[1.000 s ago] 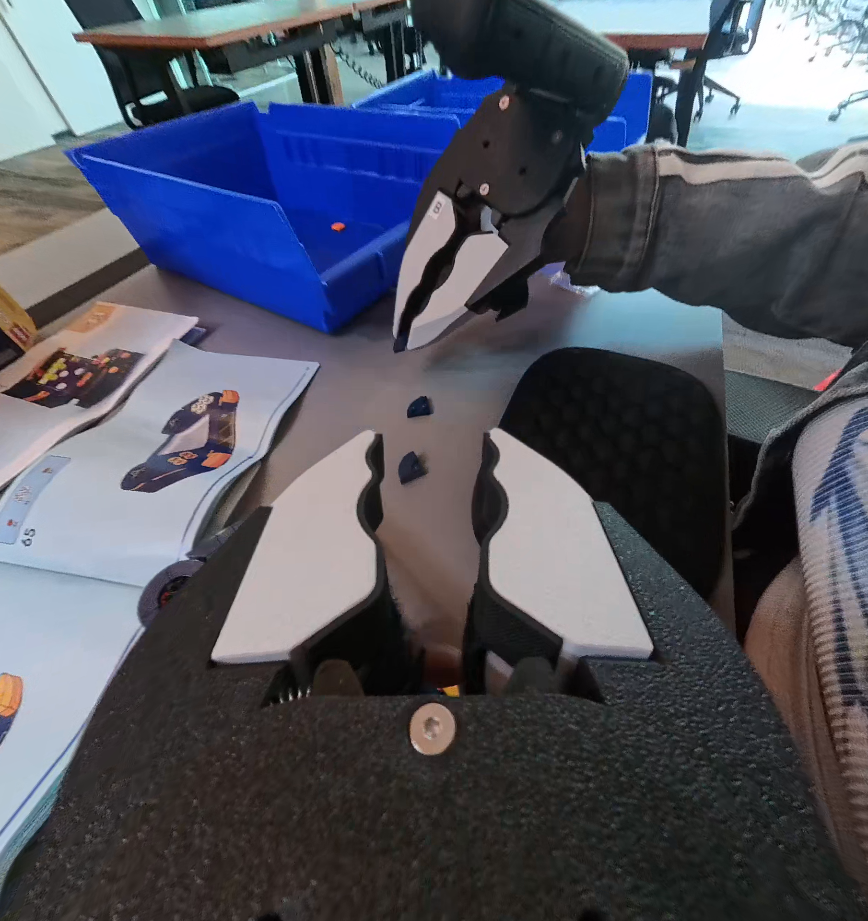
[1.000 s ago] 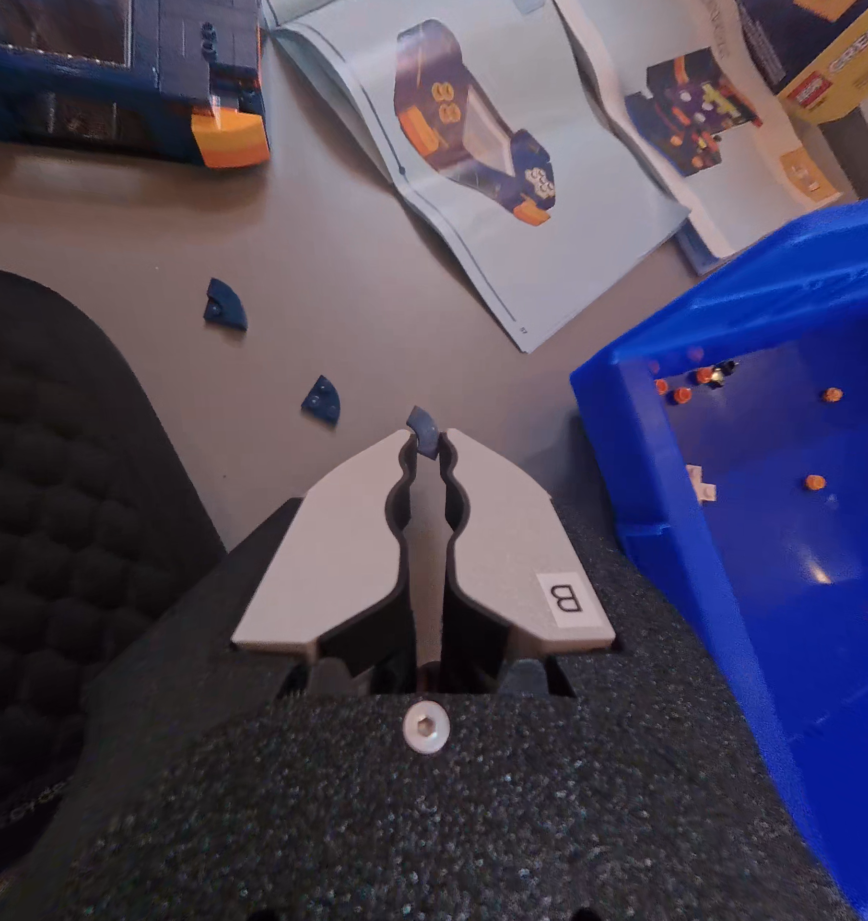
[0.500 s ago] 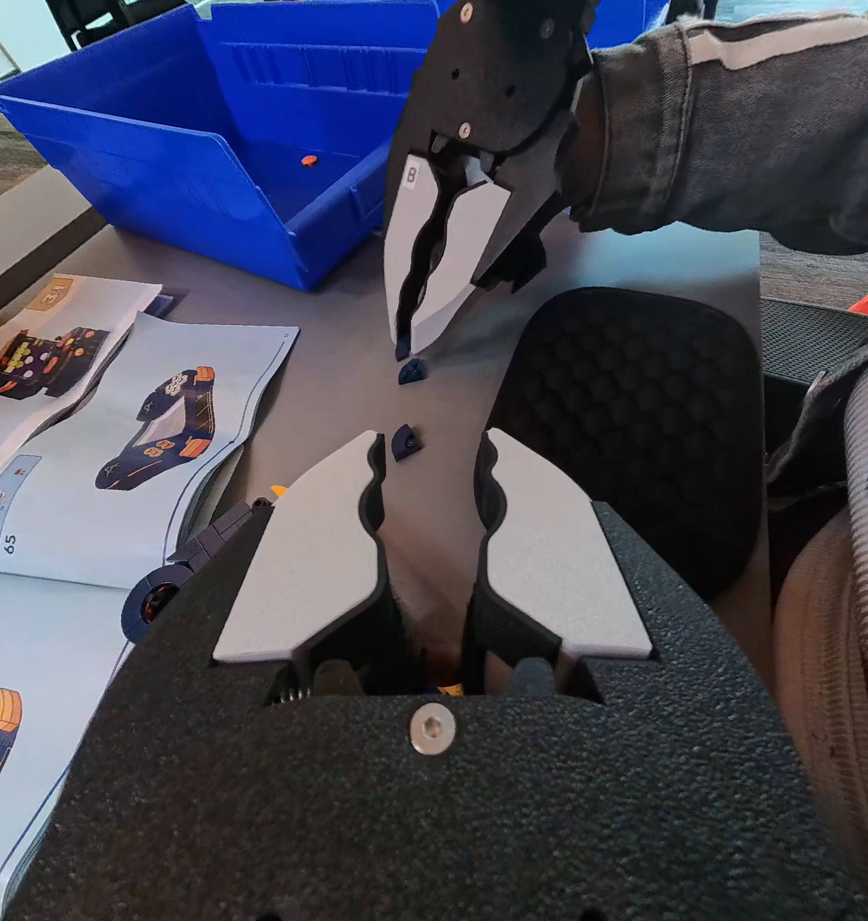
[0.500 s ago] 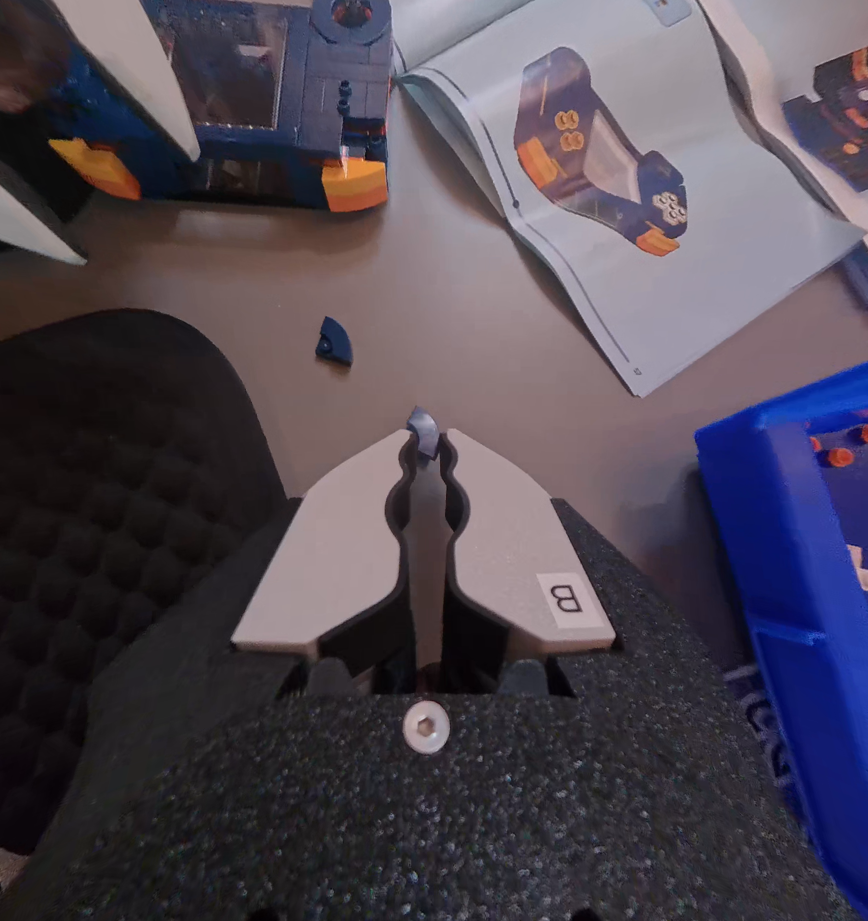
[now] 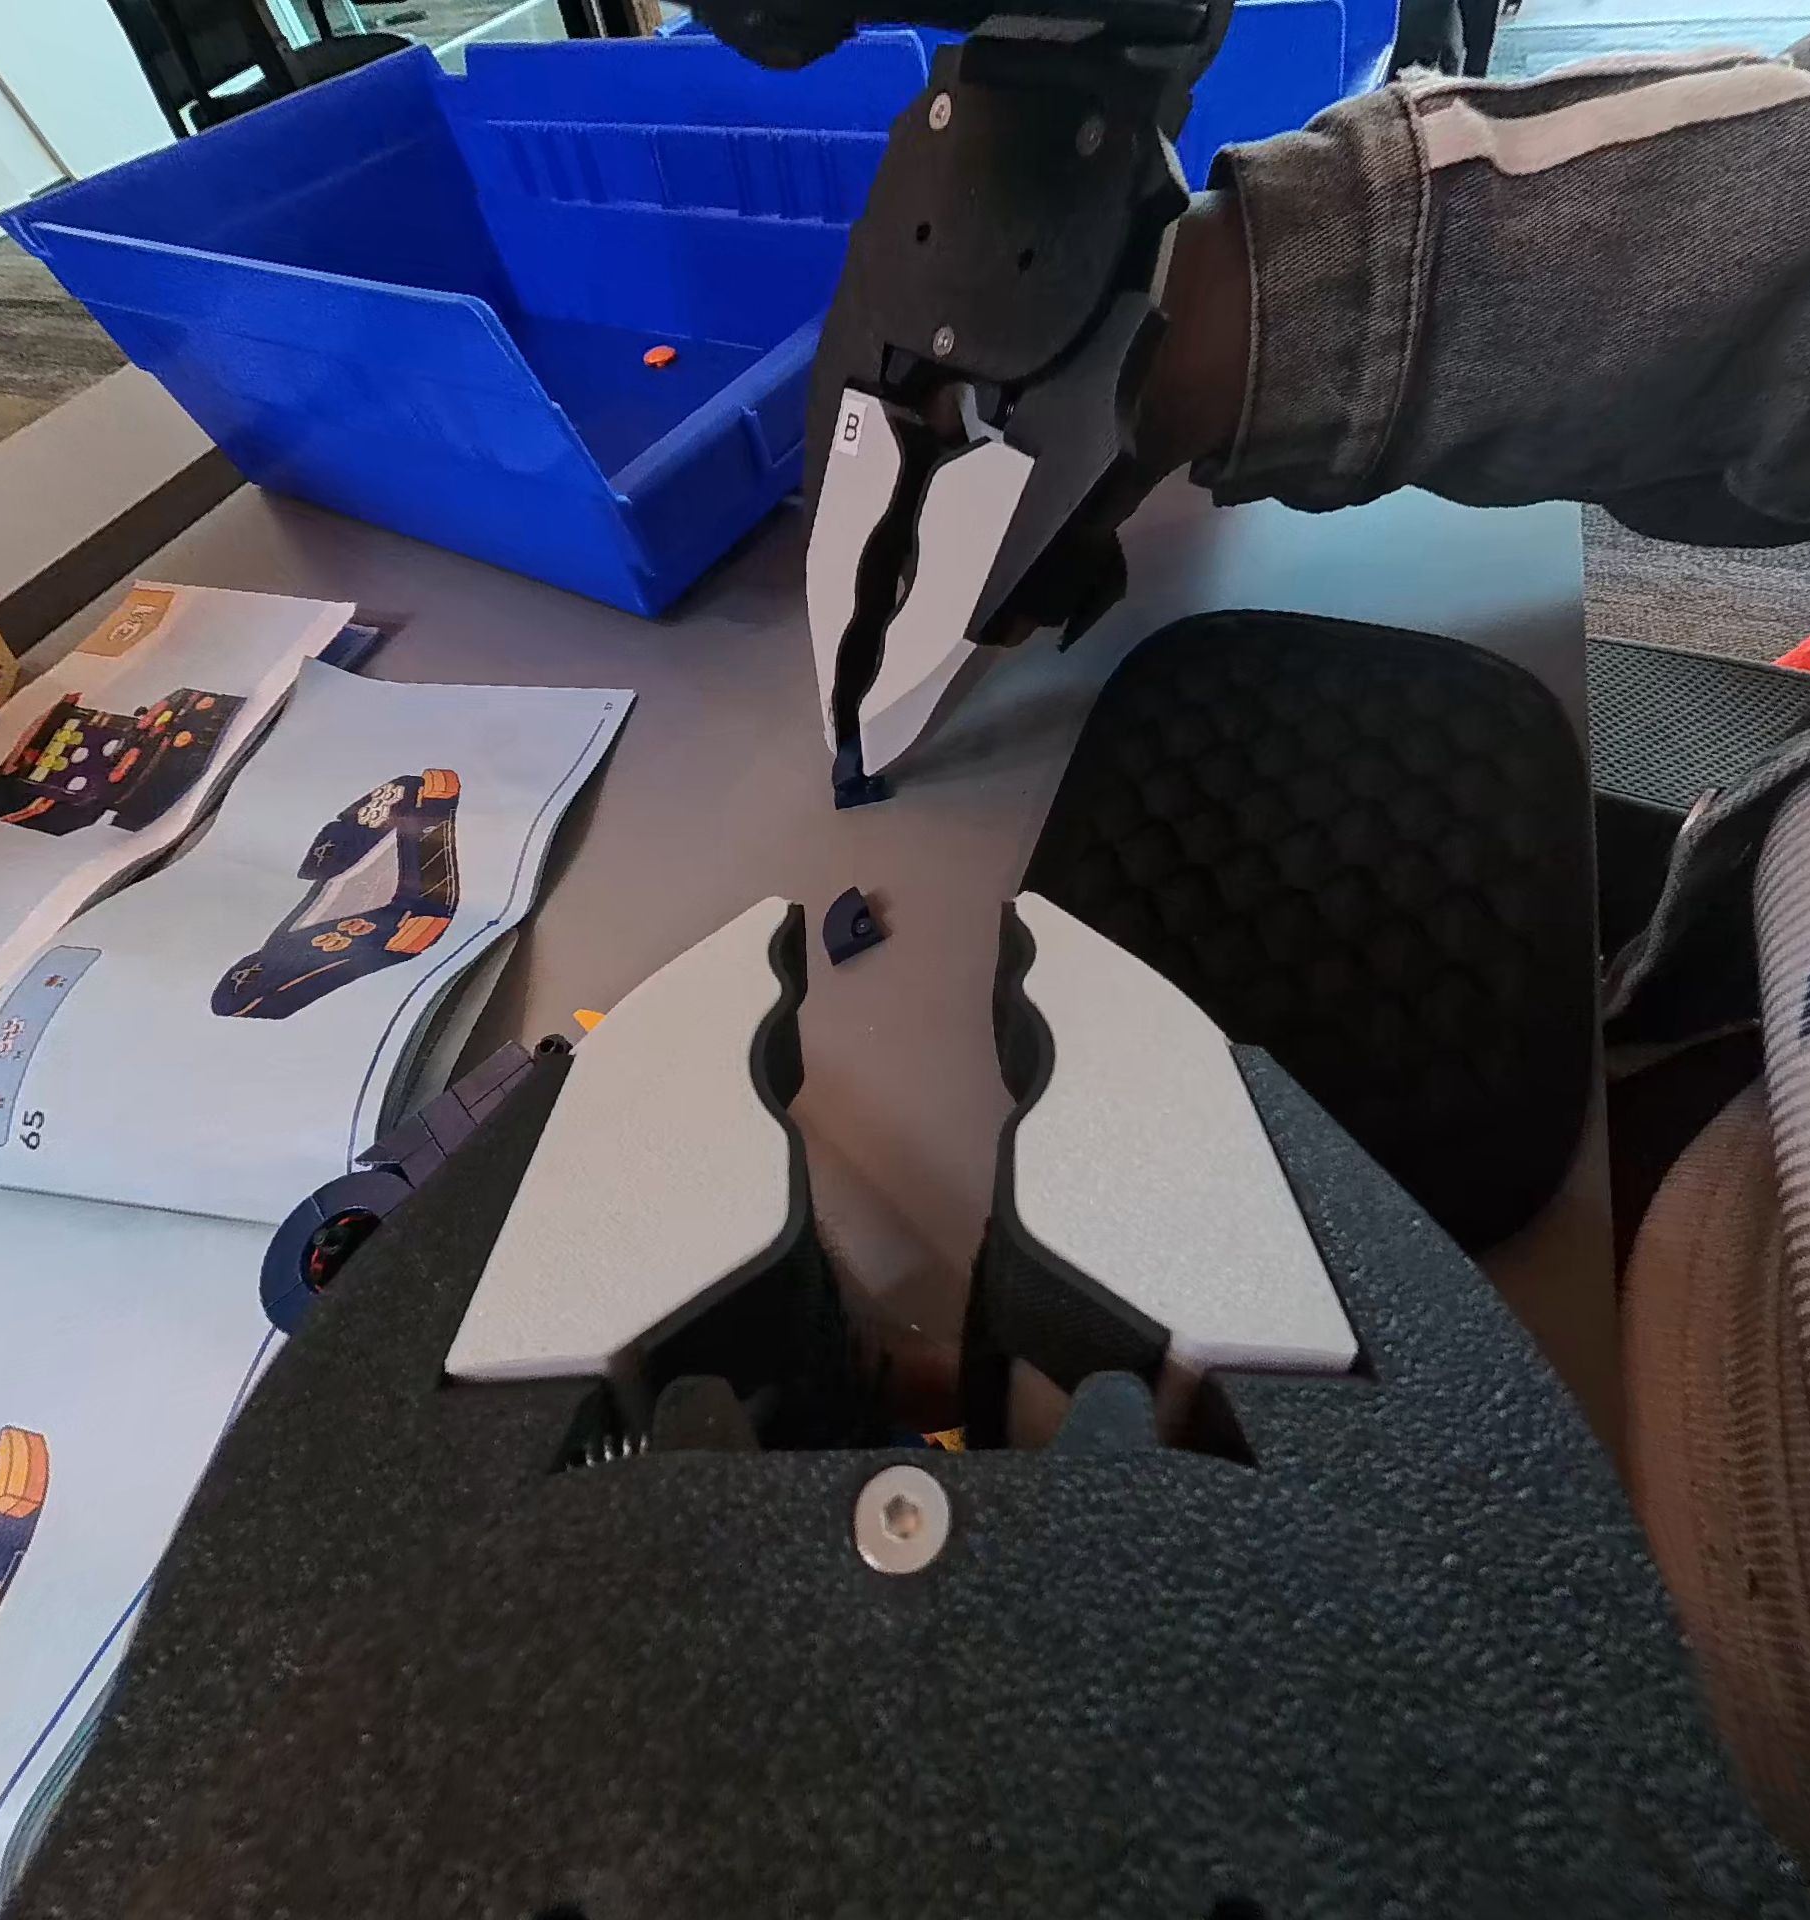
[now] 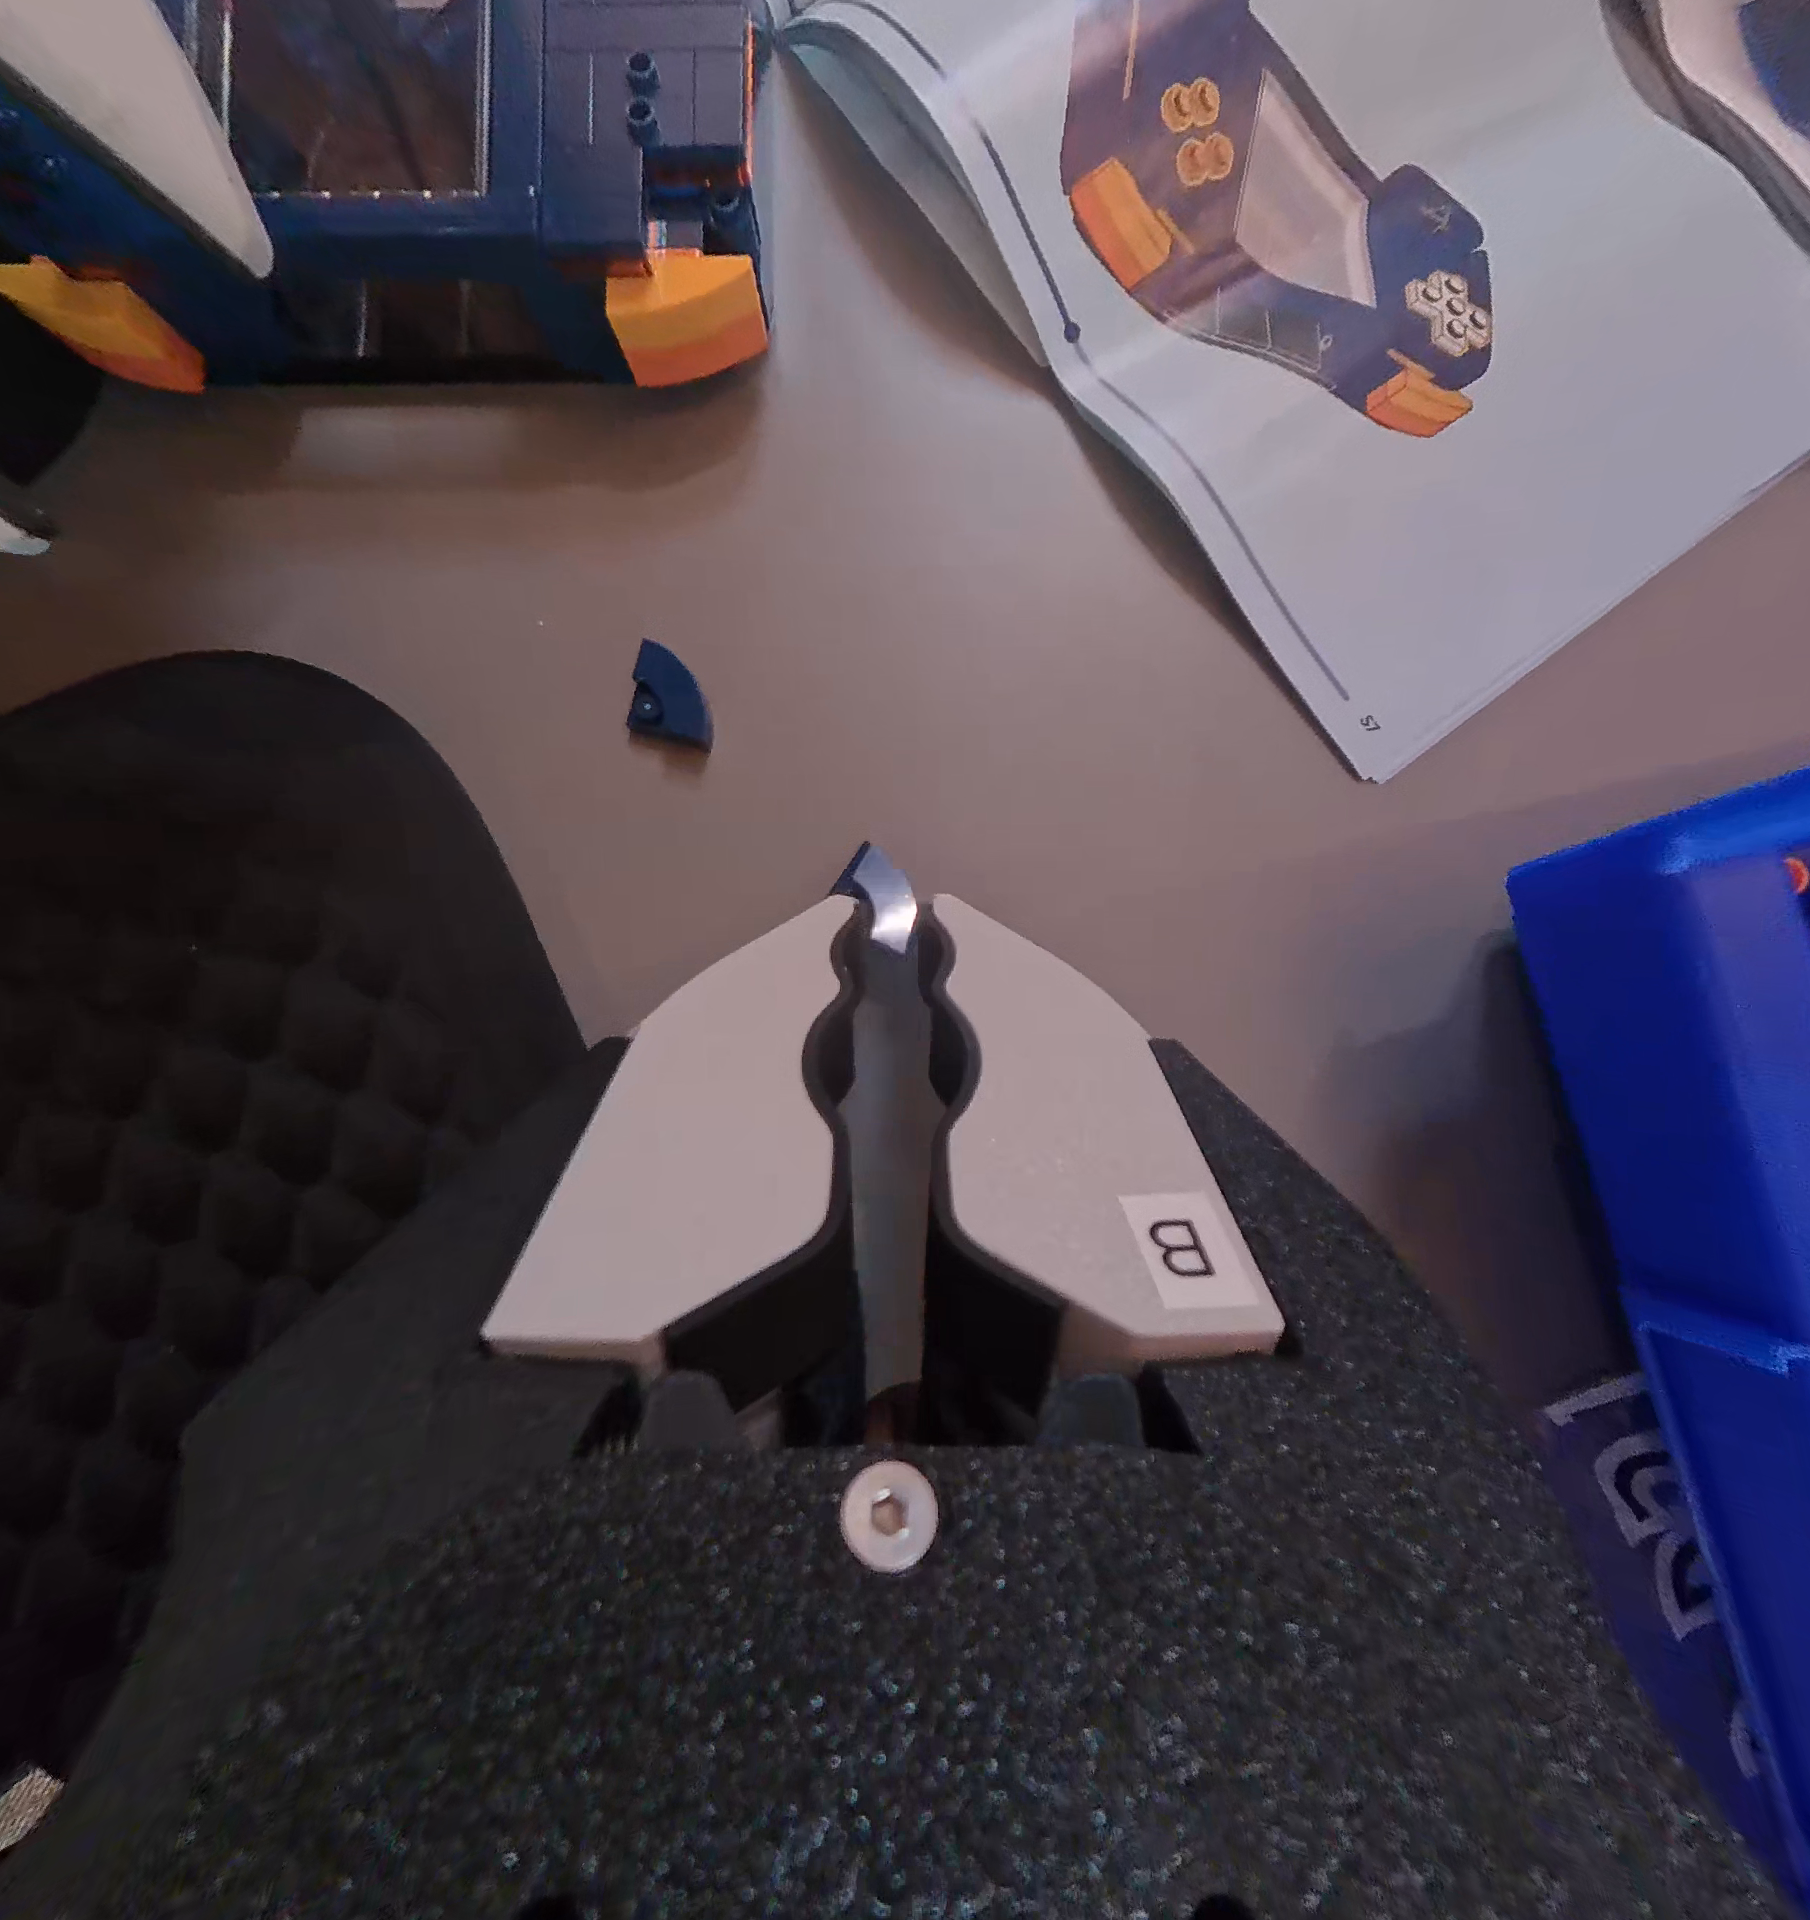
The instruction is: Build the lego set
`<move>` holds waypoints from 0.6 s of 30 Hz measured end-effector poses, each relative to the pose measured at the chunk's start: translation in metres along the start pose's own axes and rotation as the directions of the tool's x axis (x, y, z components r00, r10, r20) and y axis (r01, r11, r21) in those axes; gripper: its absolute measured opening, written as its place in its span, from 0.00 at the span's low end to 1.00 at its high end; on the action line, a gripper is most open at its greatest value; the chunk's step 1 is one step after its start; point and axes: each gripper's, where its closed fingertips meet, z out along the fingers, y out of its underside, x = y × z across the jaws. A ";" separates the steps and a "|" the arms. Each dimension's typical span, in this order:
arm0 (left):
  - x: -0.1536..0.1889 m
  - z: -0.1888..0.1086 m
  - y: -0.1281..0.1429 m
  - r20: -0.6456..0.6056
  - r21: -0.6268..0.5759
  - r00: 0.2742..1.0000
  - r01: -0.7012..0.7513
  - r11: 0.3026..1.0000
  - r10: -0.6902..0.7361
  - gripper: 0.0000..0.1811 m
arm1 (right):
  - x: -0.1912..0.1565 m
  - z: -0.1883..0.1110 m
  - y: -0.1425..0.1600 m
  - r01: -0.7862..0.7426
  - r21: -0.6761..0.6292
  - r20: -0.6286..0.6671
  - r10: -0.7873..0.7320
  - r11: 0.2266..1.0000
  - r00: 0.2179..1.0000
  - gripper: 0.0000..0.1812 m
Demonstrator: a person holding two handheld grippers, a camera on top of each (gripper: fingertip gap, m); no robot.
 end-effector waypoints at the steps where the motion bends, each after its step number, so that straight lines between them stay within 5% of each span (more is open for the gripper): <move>1: 0.000 0.000 0.000 0.001 0.002 1.000 0.001 1.000 -0.001 0.19 | -0.001 0.000 0.000 0.003 -0.002 0.006 -0.003 1.000 1.000 0.05; 18: 0.000 0.001 0.001 -0.001 -0.004 1.000 -0.001 1.000 0.001 0.19 | -0.005 0.001 -0.005 0.002 0.005 0.017 -0.003 1.000 1.000 0.04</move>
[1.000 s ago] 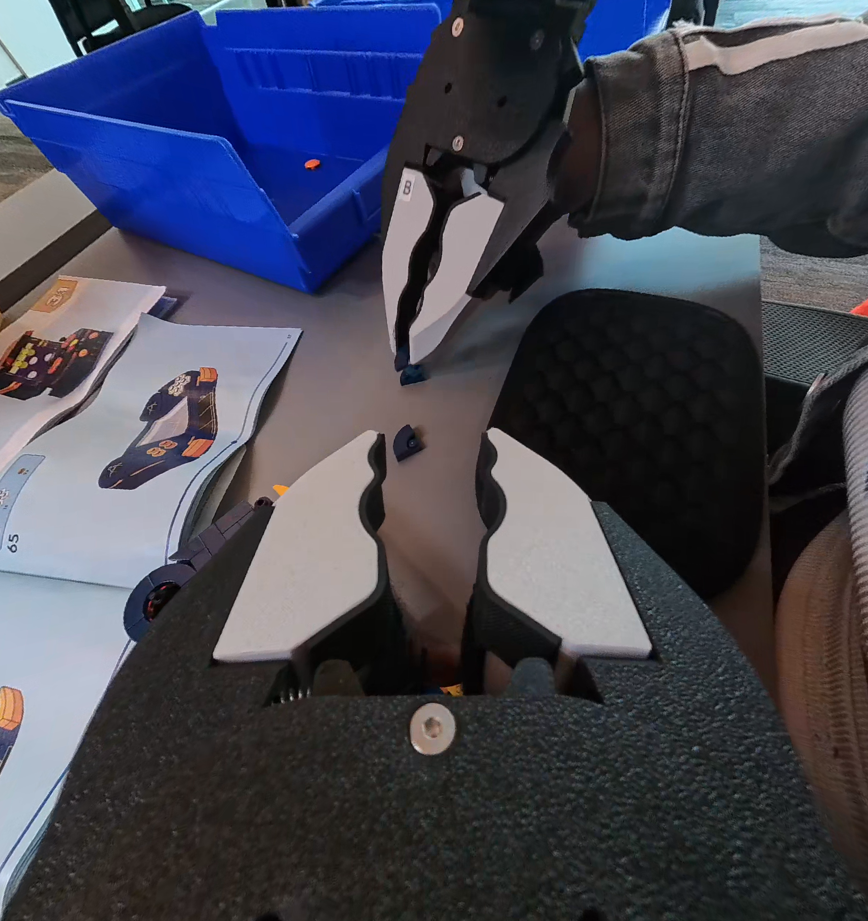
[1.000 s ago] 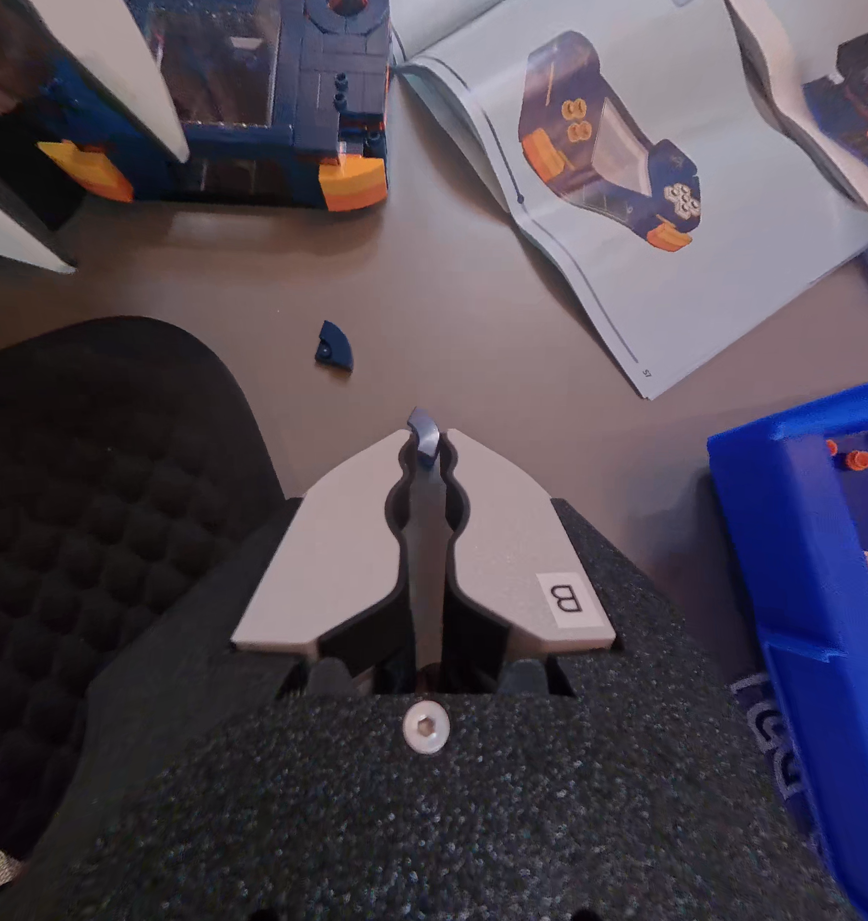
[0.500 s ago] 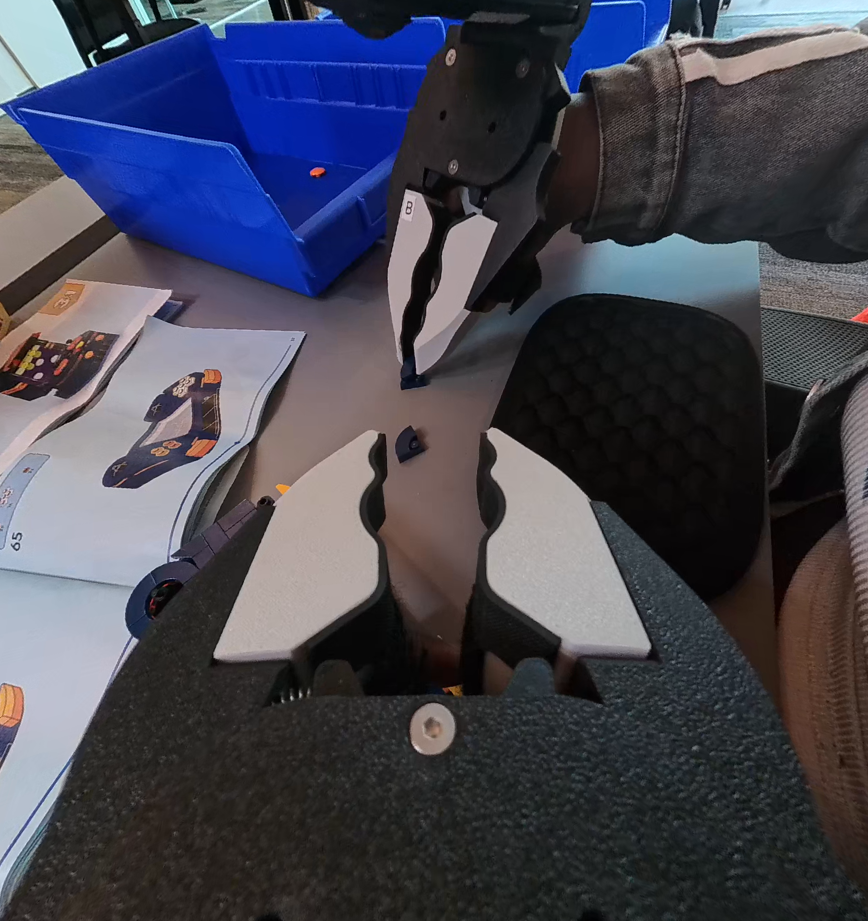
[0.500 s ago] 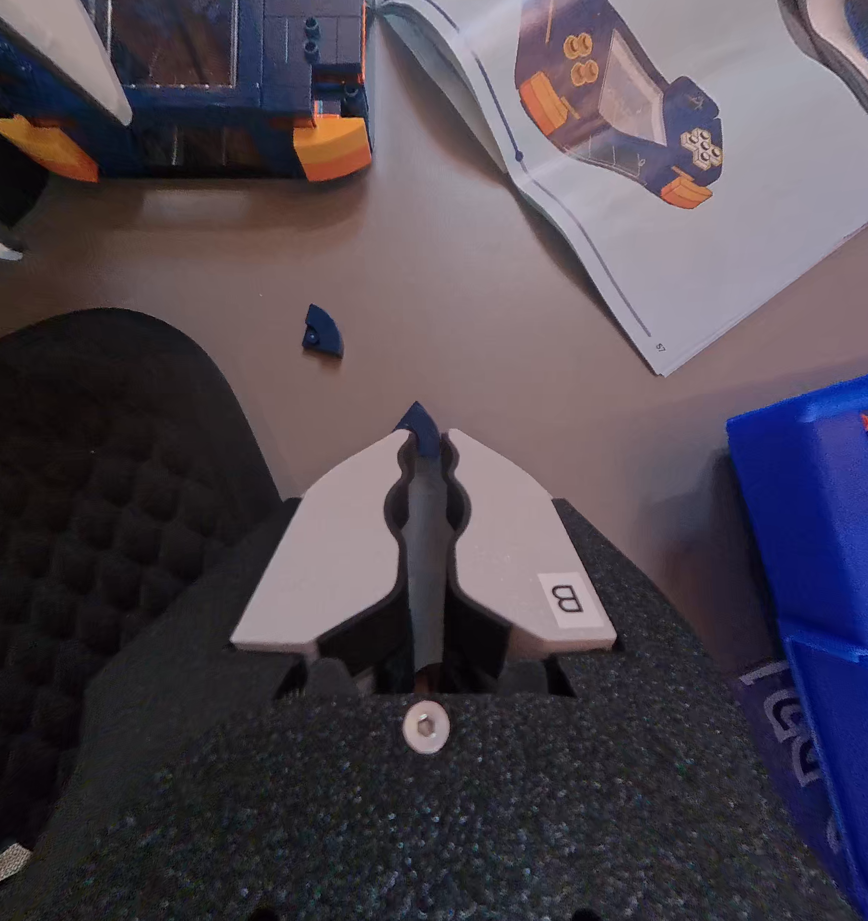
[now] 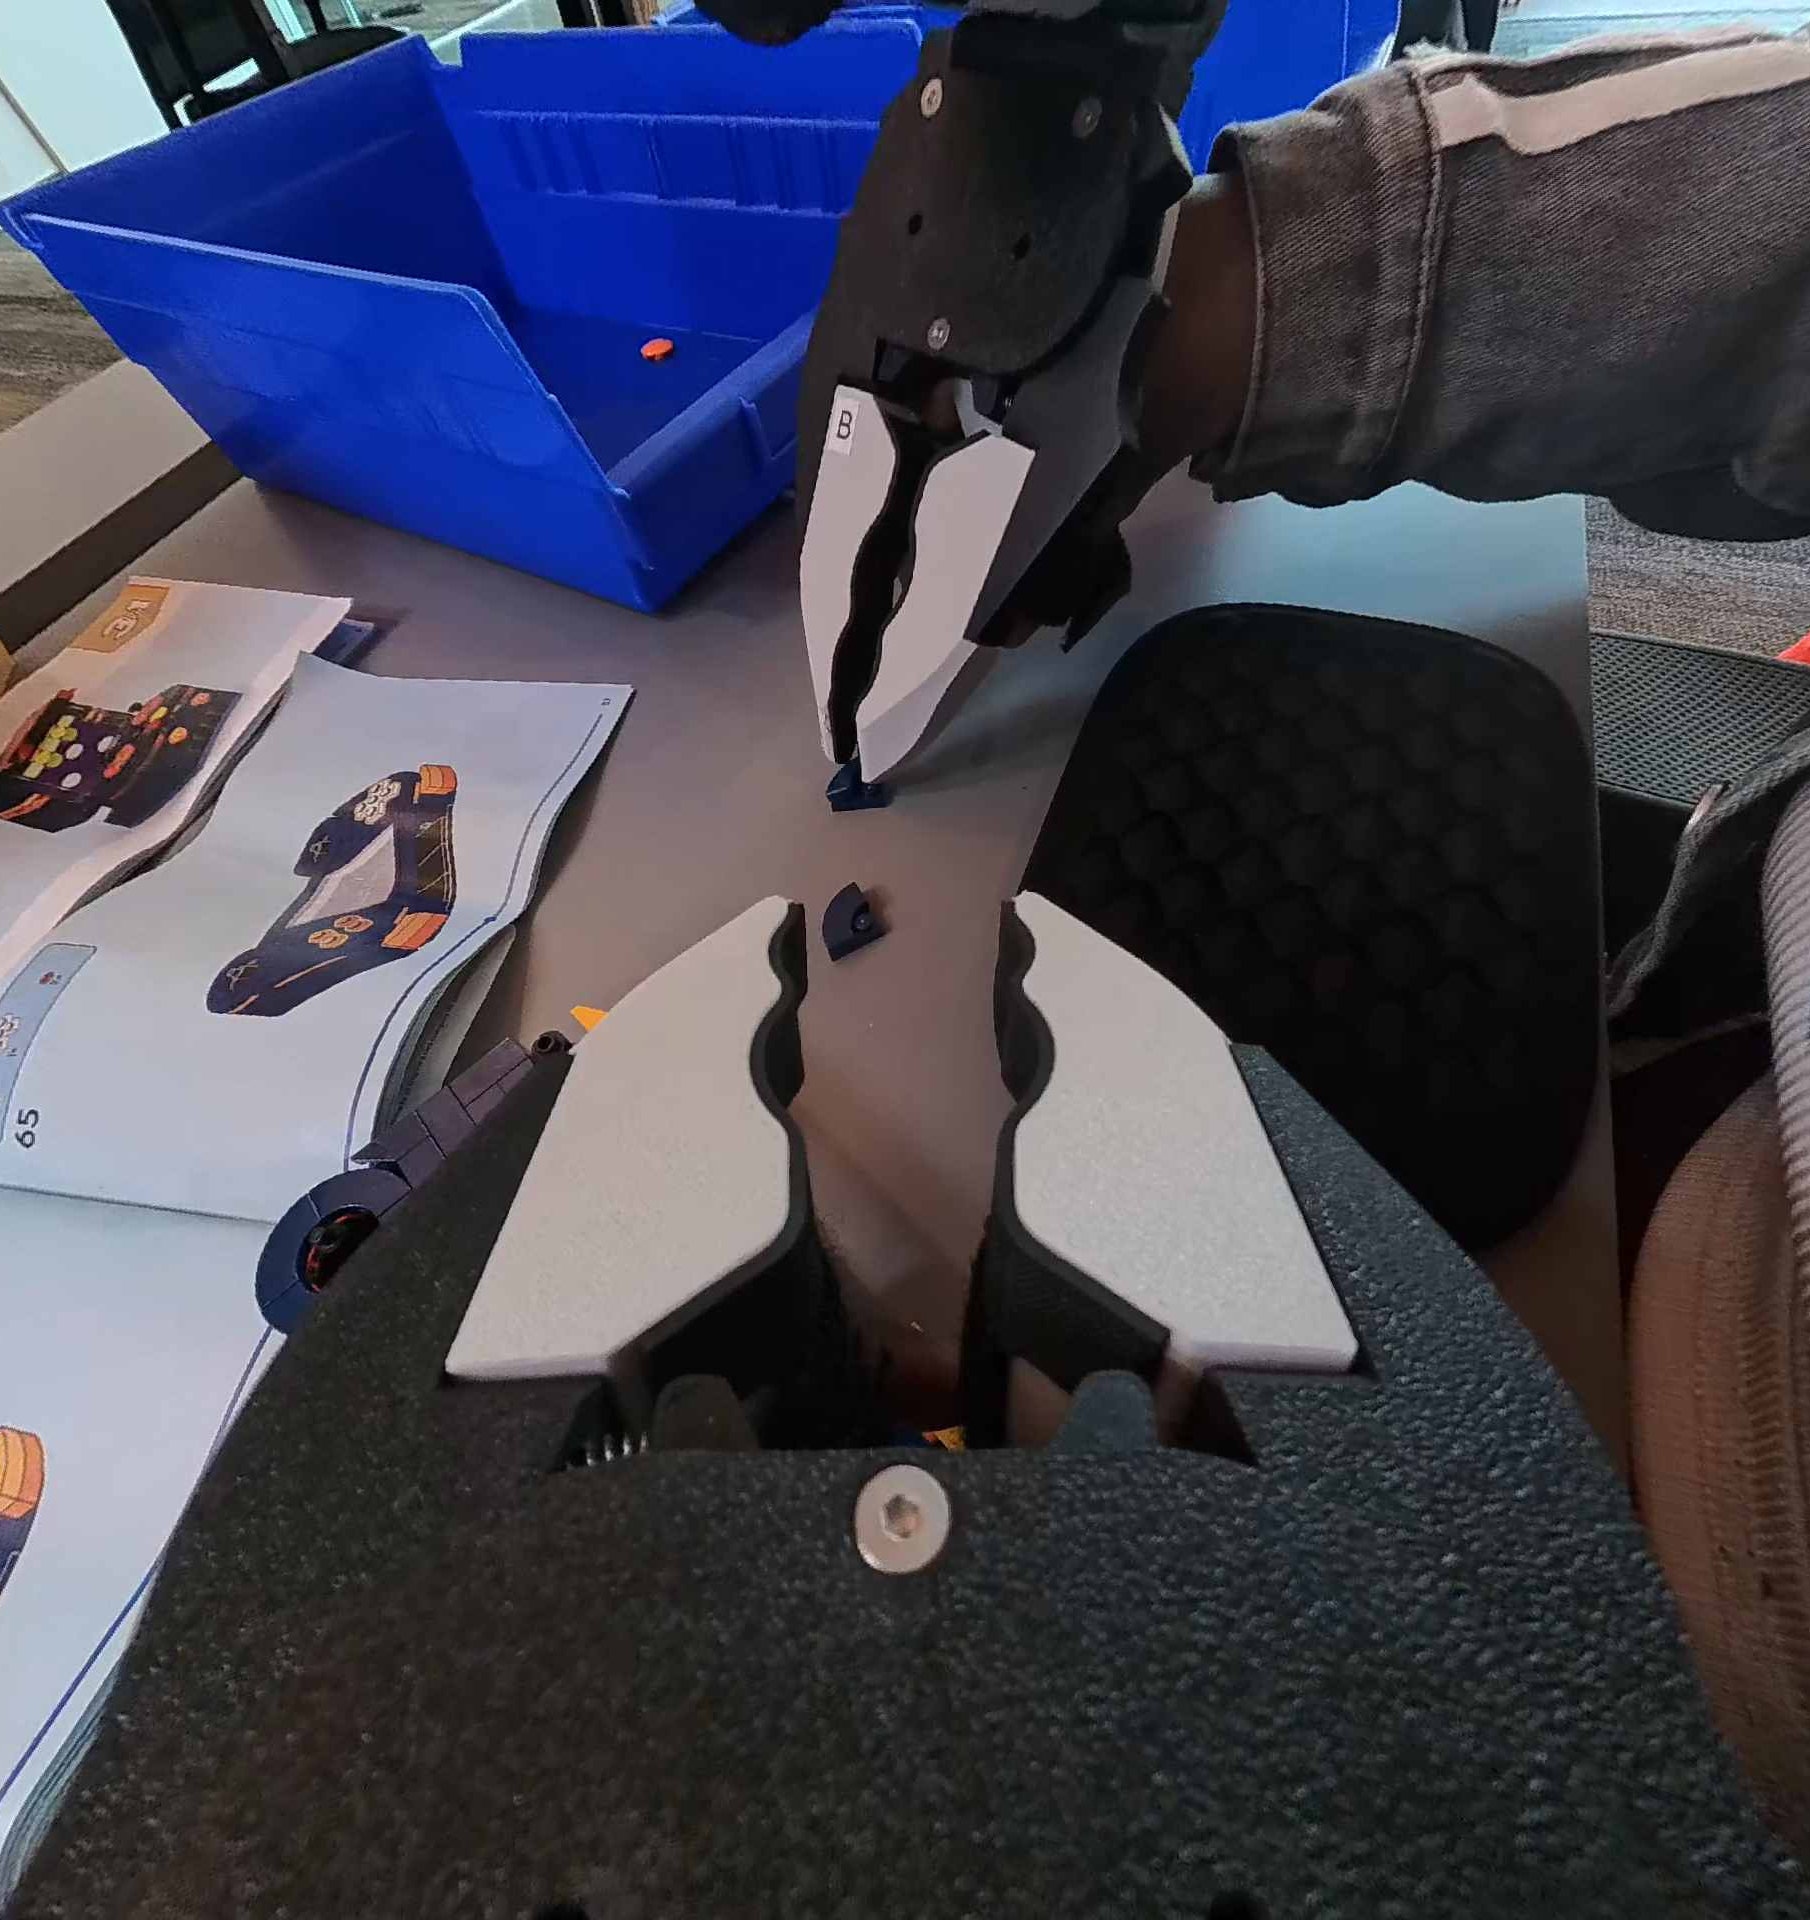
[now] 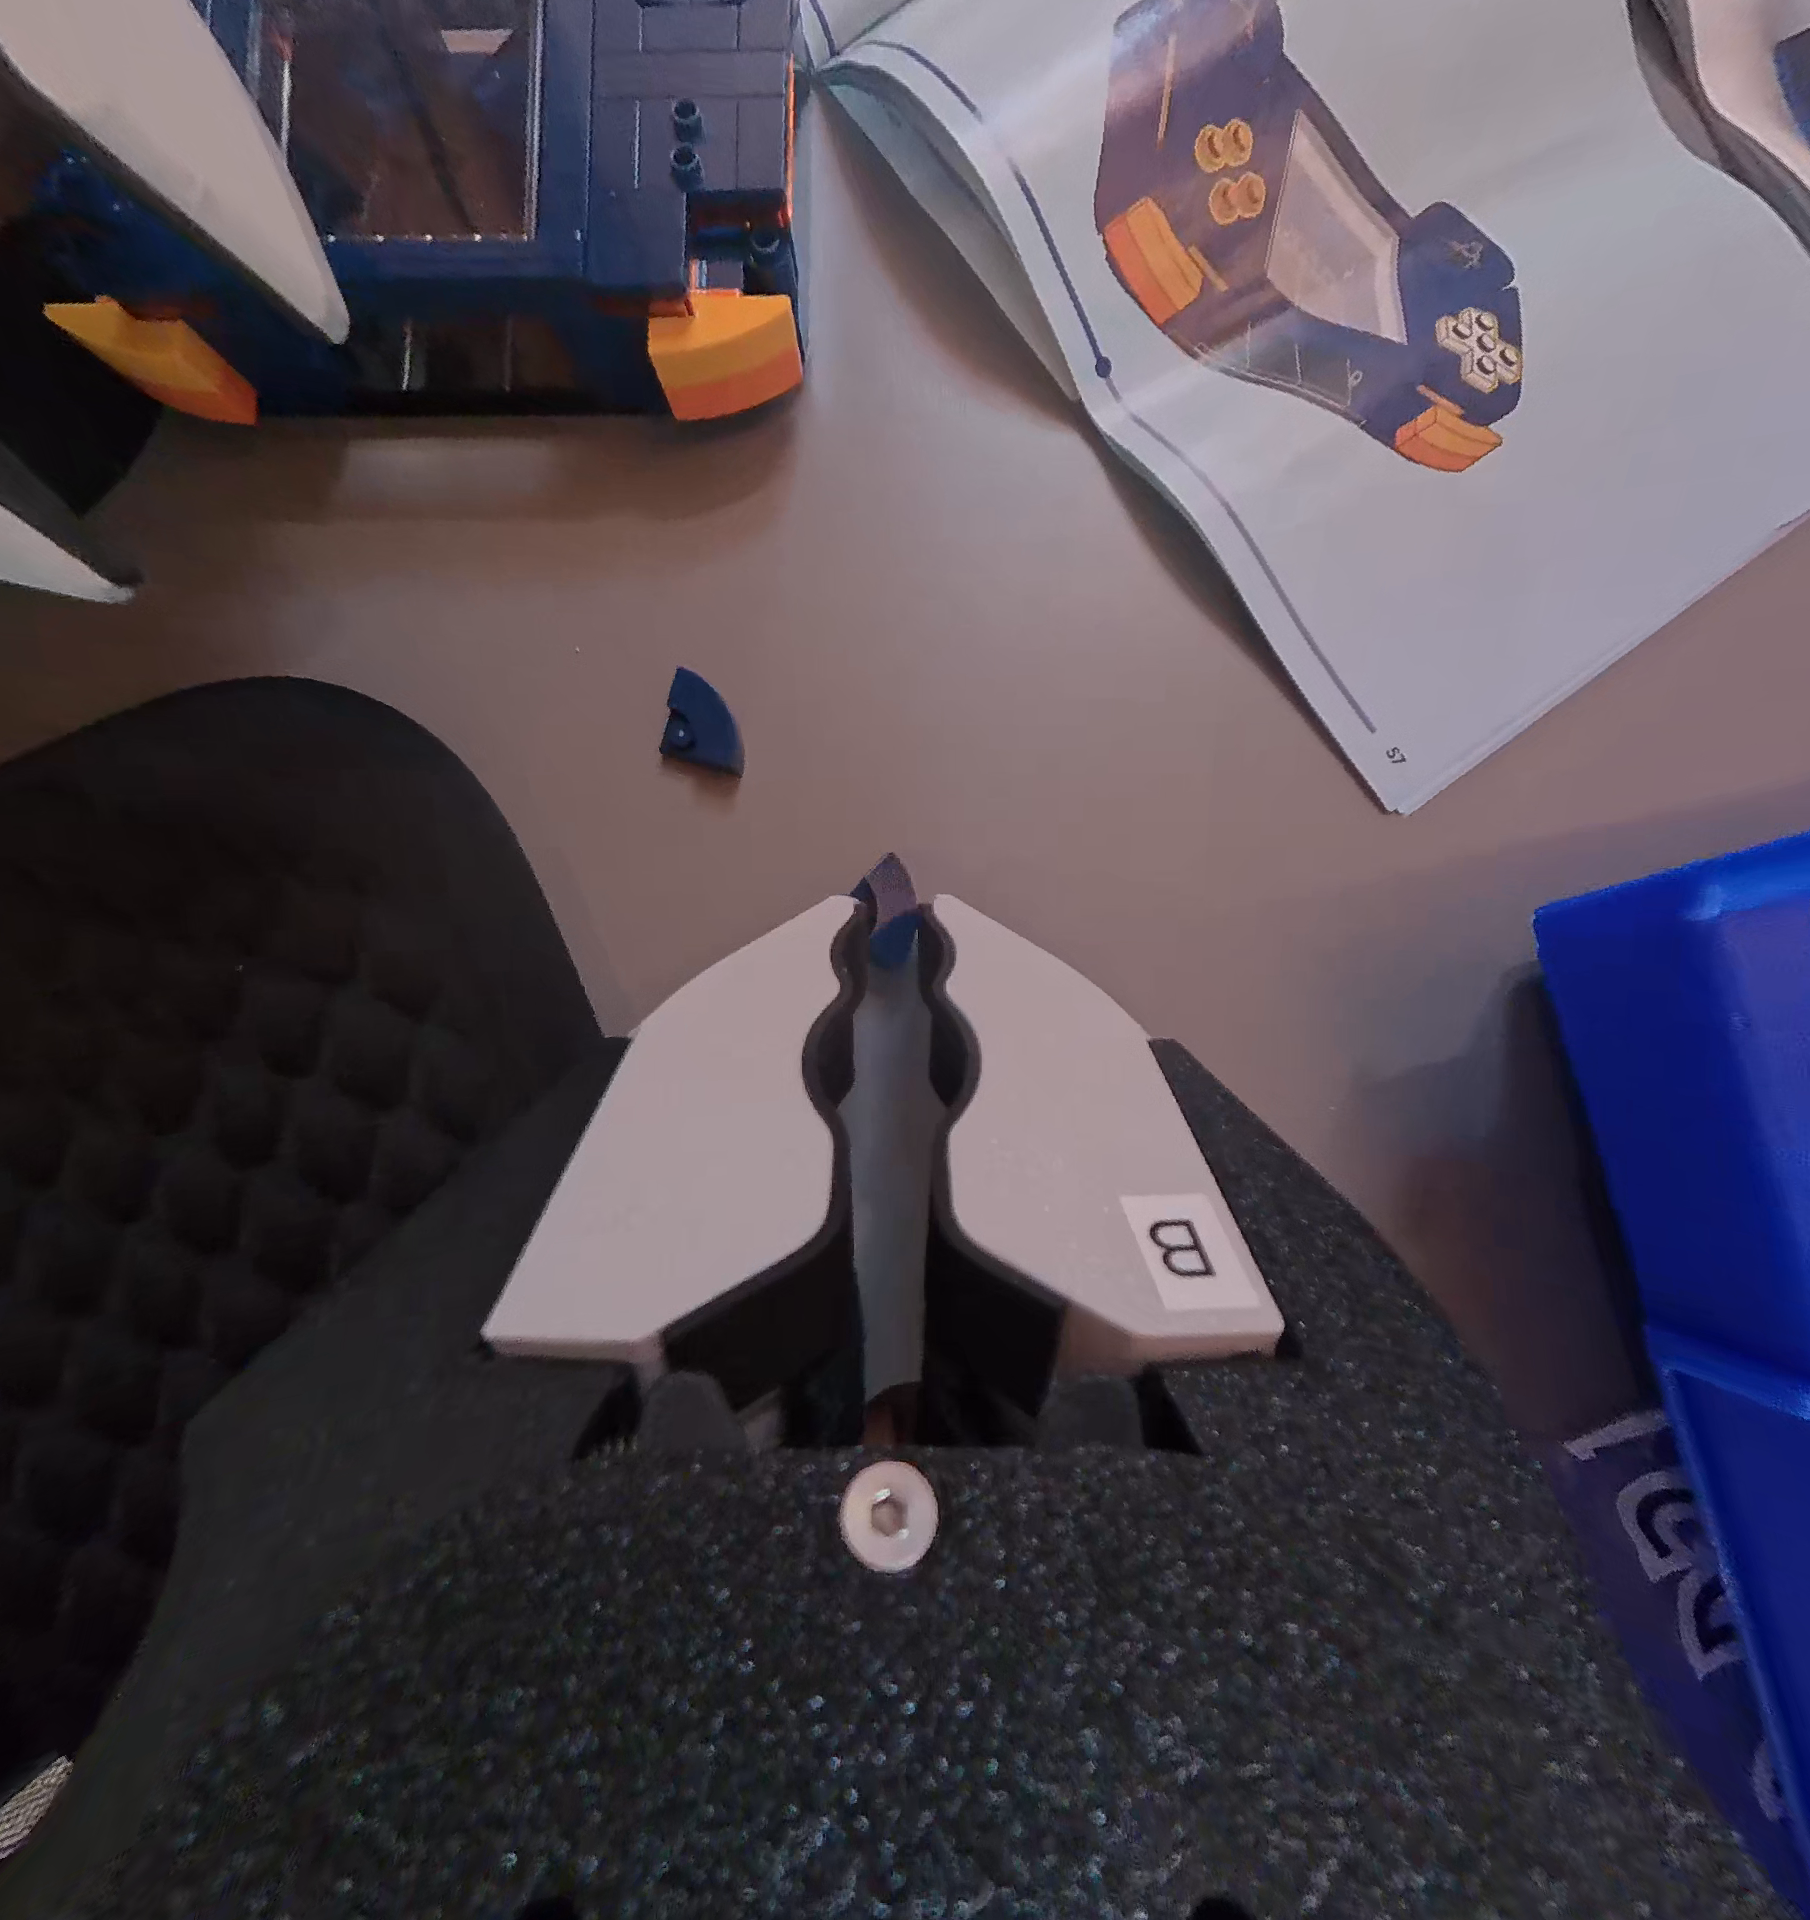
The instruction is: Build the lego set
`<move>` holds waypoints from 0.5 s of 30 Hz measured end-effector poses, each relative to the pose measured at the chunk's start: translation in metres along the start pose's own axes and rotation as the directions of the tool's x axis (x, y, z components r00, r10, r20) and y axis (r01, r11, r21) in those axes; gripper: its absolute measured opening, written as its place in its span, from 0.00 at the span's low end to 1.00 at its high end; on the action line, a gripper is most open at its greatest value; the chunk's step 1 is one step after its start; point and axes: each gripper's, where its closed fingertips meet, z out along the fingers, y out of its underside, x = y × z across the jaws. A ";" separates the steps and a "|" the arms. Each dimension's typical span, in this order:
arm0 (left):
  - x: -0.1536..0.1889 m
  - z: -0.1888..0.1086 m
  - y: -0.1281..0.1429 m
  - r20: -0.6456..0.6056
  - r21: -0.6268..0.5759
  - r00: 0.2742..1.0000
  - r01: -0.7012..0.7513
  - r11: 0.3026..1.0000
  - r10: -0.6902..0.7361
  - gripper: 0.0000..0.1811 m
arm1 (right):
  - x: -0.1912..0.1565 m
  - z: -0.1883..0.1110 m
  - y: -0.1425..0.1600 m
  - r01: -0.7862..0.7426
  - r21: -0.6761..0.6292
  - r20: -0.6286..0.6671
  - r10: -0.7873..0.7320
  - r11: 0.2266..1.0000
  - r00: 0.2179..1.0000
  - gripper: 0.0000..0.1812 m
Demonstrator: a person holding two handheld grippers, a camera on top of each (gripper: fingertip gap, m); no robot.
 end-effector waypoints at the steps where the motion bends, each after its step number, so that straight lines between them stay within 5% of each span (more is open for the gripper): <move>1: 0.000 0.000 0.000 0.000 -0.001 1.000 -0.001 1.000 0.001 0.19 | -0.001 0.000 0.000 0.002 0.001 0.001 -0.002 1.000 1.000 0.04; 15: 0.001 0.000 0.000 -0.004 0.001 1.000 -0.002 1.000 0.002 0.19 | 0.000 -0.016 -0.018 -0.048 0.137 0.058 0.040 0.989 0.997 0.05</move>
